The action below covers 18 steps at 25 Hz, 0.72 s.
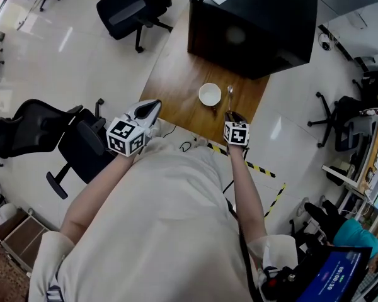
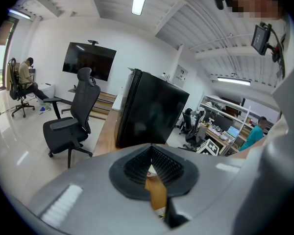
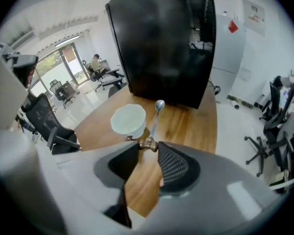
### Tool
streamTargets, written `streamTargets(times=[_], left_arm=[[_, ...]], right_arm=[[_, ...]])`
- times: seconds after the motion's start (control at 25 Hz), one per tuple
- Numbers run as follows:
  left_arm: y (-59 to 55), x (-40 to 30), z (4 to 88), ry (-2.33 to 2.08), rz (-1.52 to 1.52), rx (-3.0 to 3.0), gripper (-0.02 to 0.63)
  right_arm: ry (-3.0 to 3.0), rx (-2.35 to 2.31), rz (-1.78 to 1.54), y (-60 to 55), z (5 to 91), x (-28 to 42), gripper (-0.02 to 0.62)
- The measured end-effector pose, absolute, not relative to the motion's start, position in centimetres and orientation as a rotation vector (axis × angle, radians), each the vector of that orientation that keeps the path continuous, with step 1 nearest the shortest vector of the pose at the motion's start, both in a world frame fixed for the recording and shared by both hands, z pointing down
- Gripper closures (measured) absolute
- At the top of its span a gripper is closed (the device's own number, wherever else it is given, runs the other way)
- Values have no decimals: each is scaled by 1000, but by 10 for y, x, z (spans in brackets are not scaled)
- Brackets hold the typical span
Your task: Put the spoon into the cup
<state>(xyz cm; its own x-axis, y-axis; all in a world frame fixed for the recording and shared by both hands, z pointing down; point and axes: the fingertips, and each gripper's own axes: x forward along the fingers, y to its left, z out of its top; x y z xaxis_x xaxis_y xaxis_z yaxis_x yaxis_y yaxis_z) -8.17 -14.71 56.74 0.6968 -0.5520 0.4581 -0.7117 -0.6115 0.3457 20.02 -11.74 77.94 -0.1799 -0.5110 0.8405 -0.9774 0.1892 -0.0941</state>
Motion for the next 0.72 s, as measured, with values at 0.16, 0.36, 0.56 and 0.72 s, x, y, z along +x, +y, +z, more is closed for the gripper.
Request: streamTargets(times=[0.16, 0.36, 0.56, 0.72], left_arm=[[-150, -79, 567, -967, 390, 2407, 601], [-148, -80, 566, -965, 362, 2421, 601], [-148, -82, 569, -977, 340, 2409, 601], [-148, -87, 568, -993, 326, 2394, 601]], right_arm=[[-1821, 1300, 846, -118, 757, 187, 469], [-1807, 1182, 855, -113, 747, 170, 469], [-1771, 1049, 843, -115, 750, 159, 469], [-1713, 927, 836, -117, 758, 153, 469]])
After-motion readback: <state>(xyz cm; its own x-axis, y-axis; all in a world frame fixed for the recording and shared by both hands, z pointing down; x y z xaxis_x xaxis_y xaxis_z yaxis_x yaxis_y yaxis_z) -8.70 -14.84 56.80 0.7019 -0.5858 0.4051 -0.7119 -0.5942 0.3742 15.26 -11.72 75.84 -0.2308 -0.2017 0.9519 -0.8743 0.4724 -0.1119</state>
